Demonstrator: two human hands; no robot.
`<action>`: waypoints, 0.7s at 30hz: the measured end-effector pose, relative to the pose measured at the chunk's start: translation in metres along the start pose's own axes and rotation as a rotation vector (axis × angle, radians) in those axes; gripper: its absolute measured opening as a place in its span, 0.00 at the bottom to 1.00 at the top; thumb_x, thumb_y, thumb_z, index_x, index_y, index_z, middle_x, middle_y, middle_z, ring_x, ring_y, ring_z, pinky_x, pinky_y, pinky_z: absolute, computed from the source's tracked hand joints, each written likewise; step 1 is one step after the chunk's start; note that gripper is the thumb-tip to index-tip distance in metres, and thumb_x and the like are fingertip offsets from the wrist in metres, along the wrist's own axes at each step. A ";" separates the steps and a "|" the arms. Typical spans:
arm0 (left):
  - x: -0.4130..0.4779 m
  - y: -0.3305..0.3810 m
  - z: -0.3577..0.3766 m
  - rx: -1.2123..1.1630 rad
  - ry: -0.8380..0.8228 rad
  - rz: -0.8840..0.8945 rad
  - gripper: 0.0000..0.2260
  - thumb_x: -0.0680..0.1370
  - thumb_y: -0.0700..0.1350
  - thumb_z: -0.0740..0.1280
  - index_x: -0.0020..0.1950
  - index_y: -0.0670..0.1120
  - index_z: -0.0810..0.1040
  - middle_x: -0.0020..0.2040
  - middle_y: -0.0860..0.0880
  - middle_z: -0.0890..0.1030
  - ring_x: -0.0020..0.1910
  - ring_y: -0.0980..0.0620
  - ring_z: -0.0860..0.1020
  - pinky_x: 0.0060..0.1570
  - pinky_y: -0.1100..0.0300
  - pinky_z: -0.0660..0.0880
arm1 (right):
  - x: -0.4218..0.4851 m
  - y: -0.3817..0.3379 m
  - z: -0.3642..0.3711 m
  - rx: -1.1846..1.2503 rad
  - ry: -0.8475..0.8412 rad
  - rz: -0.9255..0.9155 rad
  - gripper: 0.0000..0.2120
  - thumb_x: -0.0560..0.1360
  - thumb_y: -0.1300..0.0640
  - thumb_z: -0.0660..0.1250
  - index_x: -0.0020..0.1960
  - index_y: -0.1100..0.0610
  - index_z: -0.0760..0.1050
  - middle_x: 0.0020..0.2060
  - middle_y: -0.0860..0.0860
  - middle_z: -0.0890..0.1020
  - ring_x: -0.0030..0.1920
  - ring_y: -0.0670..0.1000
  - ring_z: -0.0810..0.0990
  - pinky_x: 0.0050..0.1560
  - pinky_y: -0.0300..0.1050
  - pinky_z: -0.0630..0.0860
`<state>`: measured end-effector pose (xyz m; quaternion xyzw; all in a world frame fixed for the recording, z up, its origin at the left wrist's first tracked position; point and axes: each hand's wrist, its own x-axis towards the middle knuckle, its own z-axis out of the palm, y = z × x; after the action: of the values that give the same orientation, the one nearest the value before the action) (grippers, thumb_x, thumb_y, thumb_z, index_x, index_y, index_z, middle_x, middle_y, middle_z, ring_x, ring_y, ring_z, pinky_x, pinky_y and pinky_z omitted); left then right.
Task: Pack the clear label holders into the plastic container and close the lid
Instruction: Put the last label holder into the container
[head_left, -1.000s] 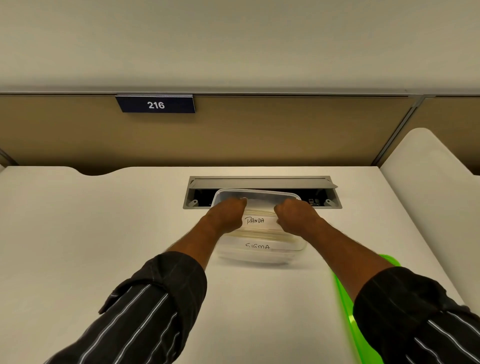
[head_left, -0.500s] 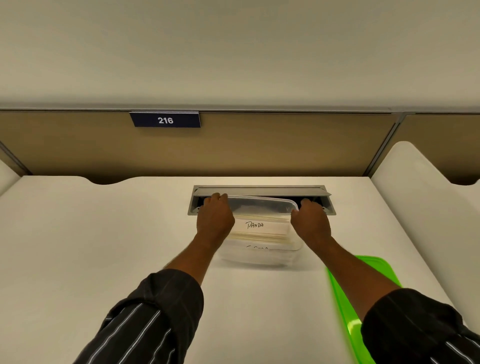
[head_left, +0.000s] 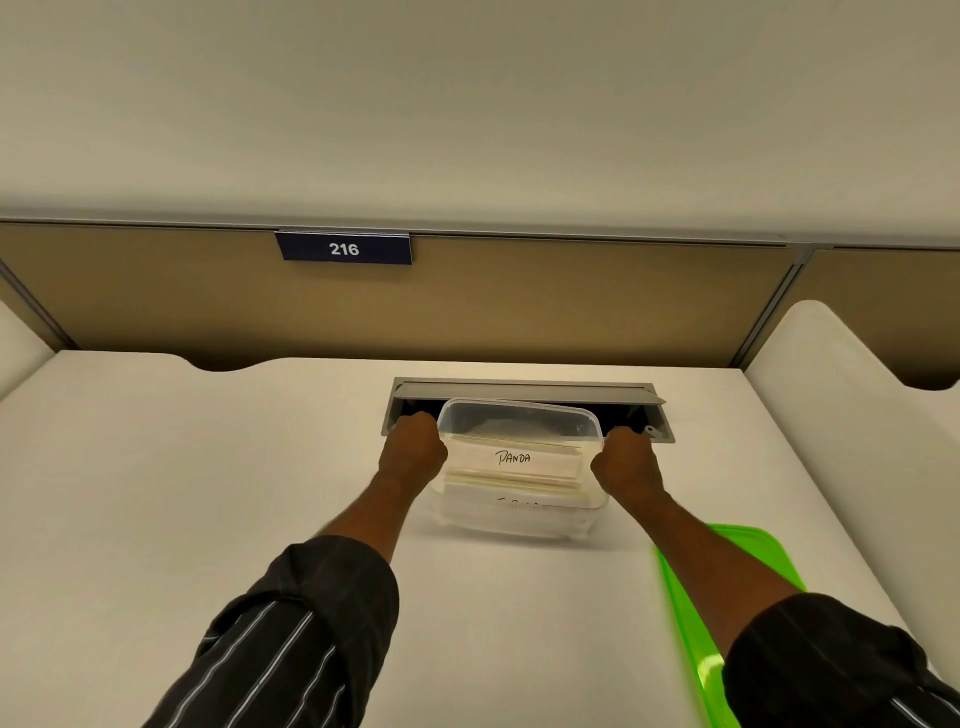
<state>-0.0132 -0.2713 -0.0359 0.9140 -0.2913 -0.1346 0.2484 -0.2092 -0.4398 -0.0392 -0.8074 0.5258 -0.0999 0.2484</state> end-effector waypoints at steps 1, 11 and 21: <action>-0.001 0.000 -0.001 0.001 0.004 0.004 0.06 0.77 0.35 0.64 0.52 0.37 0.76 0.47 0.41 0.79 0.45 0.45 0.78 0.49 0.58 0.75 | 0.000 0.000 0.000 -0.002 0.002 -0.003 0.07 0.72 0.67 0.66 0.50 0.65 0.74 0.48 0.62 0.79 0.48 0.61 0.80 0.46 0.48 0.76; -0.027 -0.009 -0.025 0.064 0.032 -0.008 0.07 0.74 0.33 0.62 0.37 0.42 0.69 0.41 0.41 0.78 0.38 0.47 0.74 0.37 0.60 0.67 | -0.025 -0.012 -0.011 -0.008 0.007 -0.057 0.07 0.70 0.67 0.66 0.42 0.61 0.69 0.39 0.57 0.75 0.40 0.57 0.77 0.42 0.46 0.75; -0.082 -0.036 -0.041 0.046 0.039 -0.015 0.02 0.76 0.37 0.65 0.44 0.43 0.75 0.47 0.44 0.78 0.42 0.52 0.70 0.39 0.62 0.66 | -0.079 -0.013 -0.020 0.001 -0.056 -0.079 0.04 0.70 0.67 0.65 0.45 0.64 0.73 0.48 0.62 0.80 0.48 0.61 0.79 0.42 0.43 0.71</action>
<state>-0.0461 -0.1814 -0.0121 0.9240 -0.2825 -0.1121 0.2319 -0.2410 -0.3709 -0.0080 -0.8298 0.4864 -0.0874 0.2592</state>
